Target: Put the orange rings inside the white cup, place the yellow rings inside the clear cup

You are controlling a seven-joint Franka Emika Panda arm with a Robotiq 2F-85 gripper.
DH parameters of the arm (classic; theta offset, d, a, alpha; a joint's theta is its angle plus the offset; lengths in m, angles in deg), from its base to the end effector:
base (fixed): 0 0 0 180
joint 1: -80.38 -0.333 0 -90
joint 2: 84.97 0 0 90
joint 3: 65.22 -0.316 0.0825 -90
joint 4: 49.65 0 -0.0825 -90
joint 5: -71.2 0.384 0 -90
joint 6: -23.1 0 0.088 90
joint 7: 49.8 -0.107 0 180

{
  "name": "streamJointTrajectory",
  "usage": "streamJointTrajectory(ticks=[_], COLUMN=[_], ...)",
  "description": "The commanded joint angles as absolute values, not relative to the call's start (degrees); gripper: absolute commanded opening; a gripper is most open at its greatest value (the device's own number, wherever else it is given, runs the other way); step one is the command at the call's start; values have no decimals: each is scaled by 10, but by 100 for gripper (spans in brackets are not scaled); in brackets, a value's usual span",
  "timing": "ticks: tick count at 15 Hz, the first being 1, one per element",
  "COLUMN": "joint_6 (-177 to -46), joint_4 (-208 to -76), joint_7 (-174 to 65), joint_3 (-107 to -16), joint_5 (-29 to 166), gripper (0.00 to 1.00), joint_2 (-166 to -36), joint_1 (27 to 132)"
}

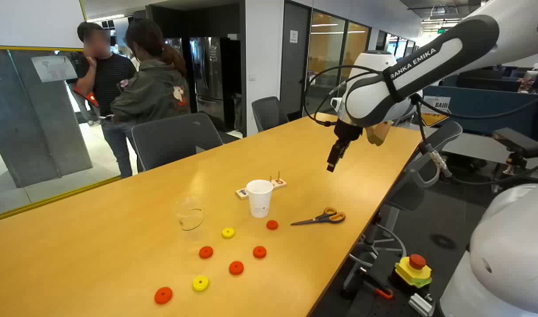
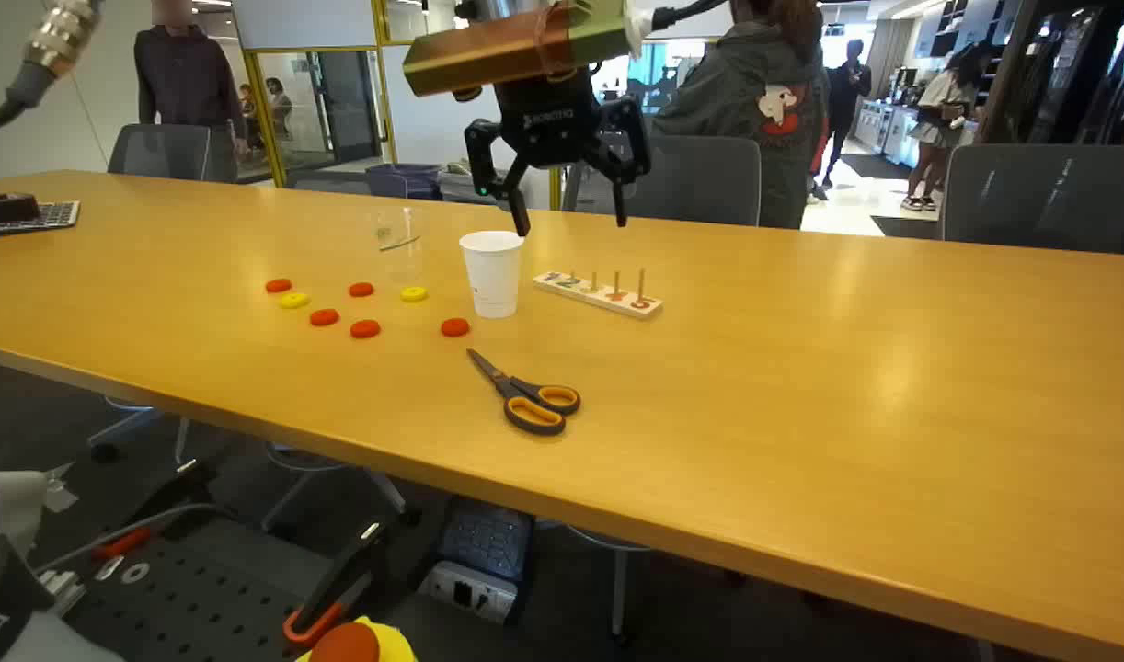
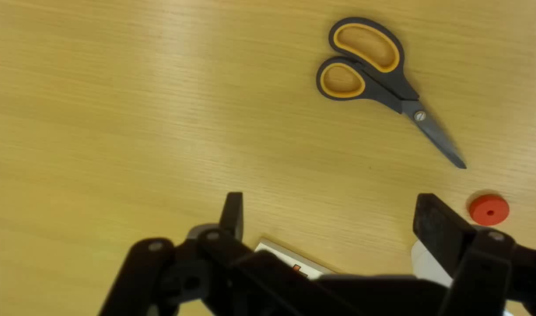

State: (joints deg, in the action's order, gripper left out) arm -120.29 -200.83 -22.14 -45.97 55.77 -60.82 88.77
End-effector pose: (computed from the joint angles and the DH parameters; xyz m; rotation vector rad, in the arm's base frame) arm 0.3723 -0.1906 0.4024 2.9361 0.3009 0.3276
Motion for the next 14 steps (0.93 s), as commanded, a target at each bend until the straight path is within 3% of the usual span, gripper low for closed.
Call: streamJointTrajectory(ticks=[1, 14], joint_6=[-1202, -1195], joint_4=[-2006, -2087], joint_7=[-217, -232], joint_3=[-469, -505], joint_5=[564, 594], gripper=[100, 100], joint_2=[-609, -569], joint_1=[896, 865])
